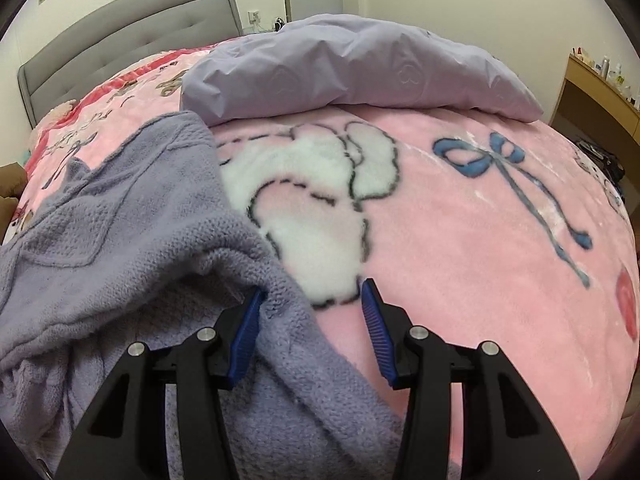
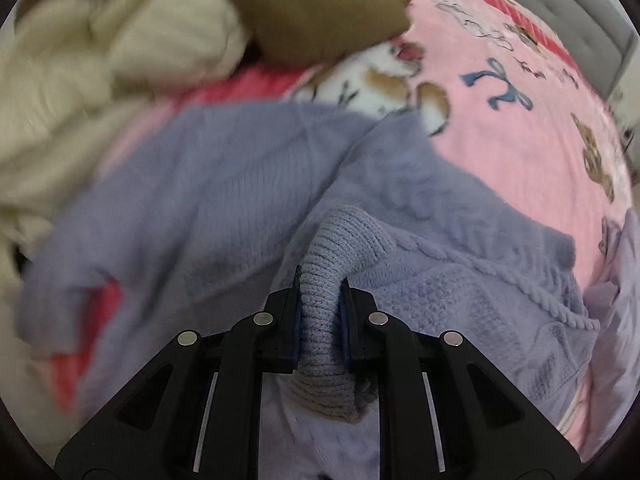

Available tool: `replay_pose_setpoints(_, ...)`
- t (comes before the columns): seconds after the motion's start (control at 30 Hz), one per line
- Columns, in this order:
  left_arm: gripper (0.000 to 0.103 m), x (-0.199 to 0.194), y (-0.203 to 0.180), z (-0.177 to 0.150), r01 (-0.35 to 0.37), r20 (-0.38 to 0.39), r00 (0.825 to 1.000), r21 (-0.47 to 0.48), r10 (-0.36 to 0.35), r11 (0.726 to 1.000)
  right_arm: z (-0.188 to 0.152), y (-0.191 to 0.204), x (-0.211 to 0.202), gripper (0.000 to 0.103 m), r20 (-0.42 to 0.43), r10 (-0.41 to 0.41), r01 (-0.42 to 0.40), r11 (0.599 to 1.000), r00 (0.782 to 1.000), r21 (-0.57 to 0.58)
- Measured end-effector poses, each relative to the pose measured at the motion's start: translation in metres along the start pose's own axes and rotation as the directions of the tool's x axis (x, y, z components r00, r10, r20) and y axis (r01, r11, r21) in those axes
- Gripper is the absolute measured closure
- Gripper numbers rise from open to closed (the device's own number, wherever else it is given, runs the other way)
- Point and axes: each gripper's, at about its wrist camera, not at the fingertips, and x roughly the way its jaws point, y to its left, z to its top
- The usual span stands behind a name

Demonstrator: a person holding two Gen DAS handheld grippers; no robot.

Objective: Fold large clothes
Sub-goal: 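Fold the sleeve across the body with the right tool and release both tools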

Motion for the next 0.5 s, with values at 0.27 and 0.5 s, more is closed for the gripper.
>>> replay_pose_setpoints(0.27, 0.032, -0.002, 0.003, 0.001, 0.028, 0.0, 1.0, -0.008, -0.028, 1.0, -0.004, 0.003, 0.017, 0.081, -0.036, 0.012, -0.012, 1.0, 0.999, -0.017)
replay_pose_setpoints(0.5, 0.022, -0.037, 0.002, 0.006, 0.088, 0.035, 0.995, 0.098, -0.092, 0.991, -0.003, -0.059, -0.073, 0.04, 0.054, 0.404, -0.406, 0.891, 0.913, 0.204)
